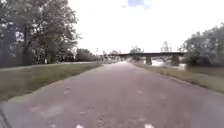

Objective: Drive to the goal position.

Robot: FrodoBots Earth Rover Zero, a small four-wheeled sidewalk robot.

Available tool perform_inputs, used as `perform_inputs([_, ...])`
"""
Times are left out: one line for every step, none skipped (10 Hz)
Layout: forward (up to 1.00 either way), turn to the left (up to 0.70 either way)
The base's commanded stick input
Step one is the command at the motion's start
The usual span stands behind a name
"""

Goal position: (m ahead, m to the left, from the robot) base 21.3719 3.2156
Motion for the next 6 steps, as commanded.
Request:
perform_inputs([1.00,0.00])
perform_inputs([1.00,0.00])
perform_inputs([1.00,0.00])
perform_inputs([1.00,0.00])
perform_inputs([1.00,0.00])
perform_inputs([1.00,0.00])
